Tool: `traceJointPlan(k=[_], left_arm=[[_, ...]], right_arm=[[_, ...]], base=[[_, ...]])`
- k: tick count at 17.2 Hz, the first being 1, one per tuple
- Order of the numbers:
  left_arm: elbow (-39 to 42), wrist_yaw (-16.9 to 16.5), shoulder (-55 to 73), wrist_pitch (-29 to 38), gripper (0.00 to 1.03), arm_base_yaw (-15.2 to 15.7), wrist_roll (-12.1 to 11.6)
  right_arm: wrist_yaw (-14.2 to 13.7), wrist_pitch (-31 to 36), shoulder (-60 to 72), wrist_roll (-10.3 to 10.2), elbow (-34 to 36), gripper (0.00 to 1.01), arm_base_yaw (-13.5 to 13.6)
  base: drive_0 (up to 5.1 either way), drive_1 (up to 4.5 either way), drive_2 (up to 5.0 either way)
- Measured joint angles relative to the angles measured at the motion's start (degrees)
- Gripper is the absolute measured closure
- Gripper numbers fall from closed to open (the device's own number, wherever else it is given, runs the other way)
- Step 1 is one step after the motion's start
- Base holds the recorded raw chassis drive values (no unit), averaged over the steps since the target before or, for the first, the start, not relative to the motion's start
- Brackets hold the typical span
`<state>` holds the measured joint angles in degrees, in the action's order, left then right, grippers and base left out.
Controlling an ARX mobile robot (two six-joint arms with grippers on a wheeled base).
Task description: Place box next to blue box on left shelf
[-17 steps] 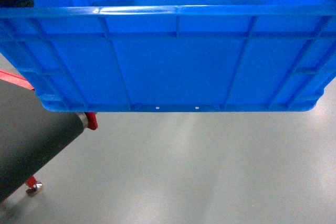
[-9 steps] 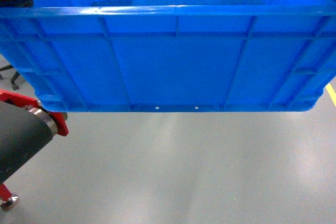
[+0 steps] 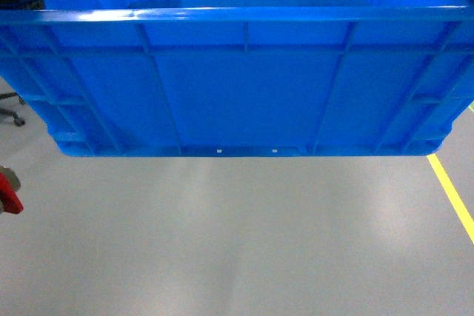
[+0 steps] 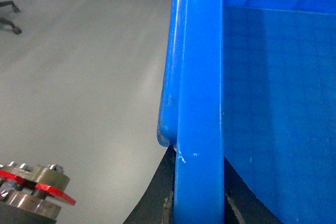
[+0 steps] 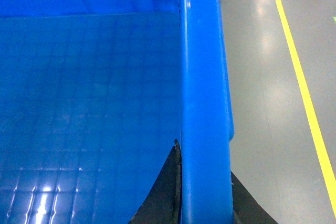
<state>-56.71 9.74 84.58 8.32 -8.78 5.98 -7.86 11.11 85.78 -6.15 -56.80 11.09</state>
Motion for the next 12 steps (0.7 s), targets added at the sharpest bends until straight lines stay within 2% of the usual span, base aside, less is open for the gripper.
traceJointPlan(k=[8, 12], left_arm=[[0.02, 0.02, -0.20, -0.33, 0.94, -0.13, -0.02], [0.00, 0.02, -0.24, -0.09, 0.94, -0.13, -0.02]], right_arm=[[0.15, -0.50, -0.20, 0.02, 0.00, 0.93, -0.28], [0.17, -0.13, -0.33, 0.11, 0.00, 0.93, -0.28]], base=[[-1.5, -1.46, -1.5], [0.2, 4.49, -4.1]])
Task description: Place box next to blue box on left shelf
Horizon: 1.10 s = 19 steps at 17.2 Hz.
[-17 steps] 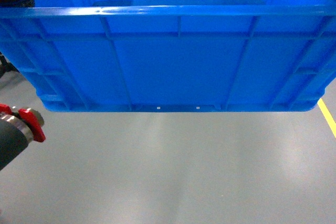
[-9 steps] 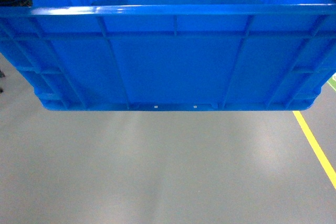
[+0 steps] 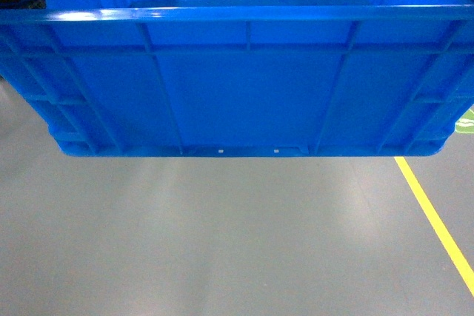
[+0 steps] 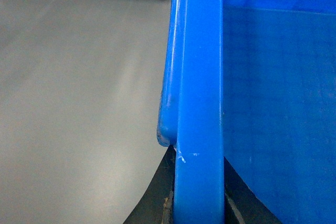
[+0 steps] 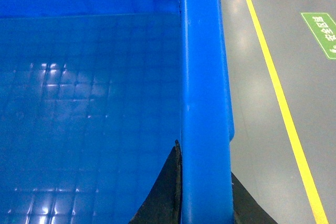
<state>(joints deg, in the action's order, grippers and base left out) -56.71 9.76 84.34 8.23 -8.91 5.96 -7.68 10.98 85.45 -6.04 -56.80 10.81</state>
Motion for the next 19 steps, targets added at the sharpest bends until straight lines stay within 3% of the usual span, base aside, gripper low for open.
traceJointPlan(k=[19], left_arm=[[0.00, -0.09, 0.02, 0.15, 0.94, 0.02, -0.04]], right_arm=[[0.07, 0.11, -0.04, 0.31, 0.00, 0.93, 0.00]], base=[[0.2, 4.49, -4.1]])
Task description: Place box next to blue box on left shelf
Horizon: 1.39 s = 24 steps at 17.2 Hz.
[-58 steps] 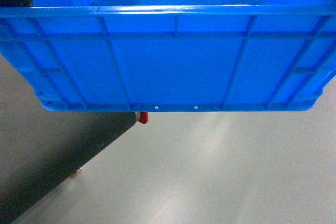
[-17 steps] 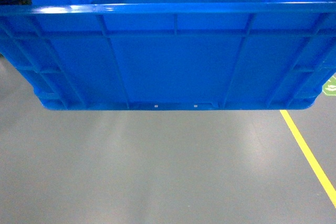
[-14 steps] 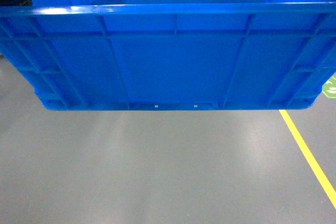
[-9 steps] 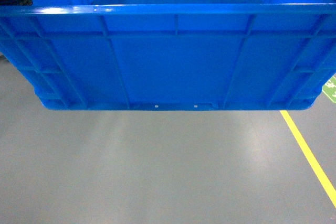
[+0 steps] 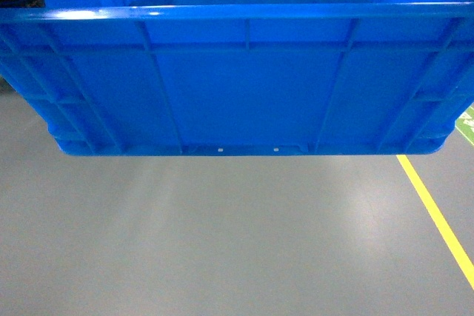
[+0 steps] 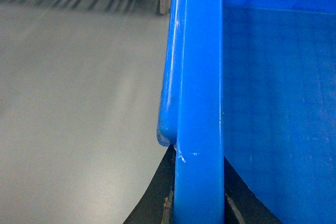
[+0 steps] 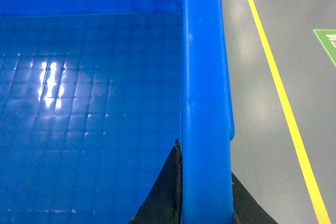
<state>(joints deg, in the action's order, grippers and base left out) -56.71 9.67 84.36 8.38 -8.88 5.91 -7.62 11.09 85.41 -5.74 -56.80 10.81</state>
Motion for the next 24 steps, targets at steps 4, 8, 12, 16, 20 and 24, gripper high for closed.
traceJointPlan(k=[4, 8, 12, 16, 20, 24], left_arm=[[0.00, -0.02, 0.00, 0.15, 0.94, 0.00, -0.04], [0.02, -0.02, 0.00, 0.26, 0.94, 0.00, -0.07], [0.02, 0.07, 0.00, 0.11, 0.94, 0.00, -0.09], [0.02, -0.04, 0.00, 0.02, 0.94, 0.00, -0.09], [0.02, -0.07, 0.00, -0.02, 0.94, 0.00, -0.07], [0.00, -0.13, 0.02, 0.00, 0.95, 0.04, 0.04]], right_arm=[[-0.02, 0.04, 0.00, 0.00, 0.00, 0.93, 0.00], [0.02, 0.07, -0.02, -0.02, 0.00, 0.93, 0.00], [0.07, -0.11, 0.00, -0.02, 0.00, 0.93, 0.00], [0.07, -0.09, 0.00, 0.00, 0.00, 0.93, 0.00], [-0.02, -0.11, -0.02, 0.02, 0.00, 0.93, 0.00], [-0.02, 0.02, 0.00, 0.13, 0.00, 0.93, 0.00]], base=[[0.2, 4.49, -4.1], [0.2, 4.49, -4.1], [0.2, 4.49, -4.1], [0.2, 4.49, -4.1], [0.2, 4.49, -4.1], [0.2, 4.49, -4.1]])
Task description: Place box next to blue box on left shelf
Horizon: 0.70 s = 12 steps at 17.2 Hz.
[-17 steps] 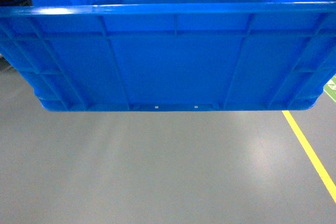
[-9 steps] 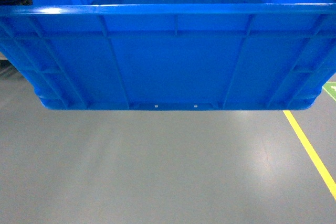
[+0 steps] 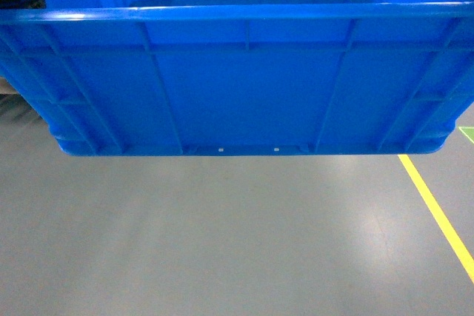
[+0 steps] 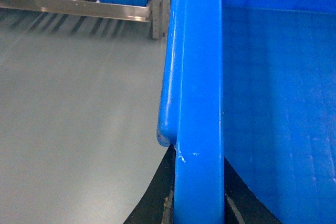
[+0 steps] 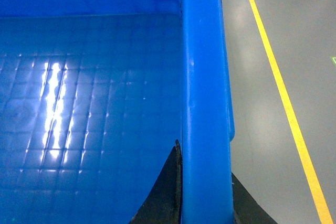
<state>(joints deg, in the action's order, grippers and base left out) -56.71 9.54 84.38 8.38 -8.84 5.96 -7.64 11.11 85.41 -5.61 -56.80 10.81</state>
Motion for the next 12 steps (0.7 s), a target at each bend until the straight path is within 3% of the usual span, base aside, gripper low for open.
traceJointPlan(k=[12], left_arm=[[0.02, 0.07, -0.02, 0.04, 0.95, 0.04, -0.20]], right_arm=[[0.13, -0.04, -0.02, -0.04, 0.00, 0.93, 0.00]], base=[[0.2, 4.44, -4.1]])
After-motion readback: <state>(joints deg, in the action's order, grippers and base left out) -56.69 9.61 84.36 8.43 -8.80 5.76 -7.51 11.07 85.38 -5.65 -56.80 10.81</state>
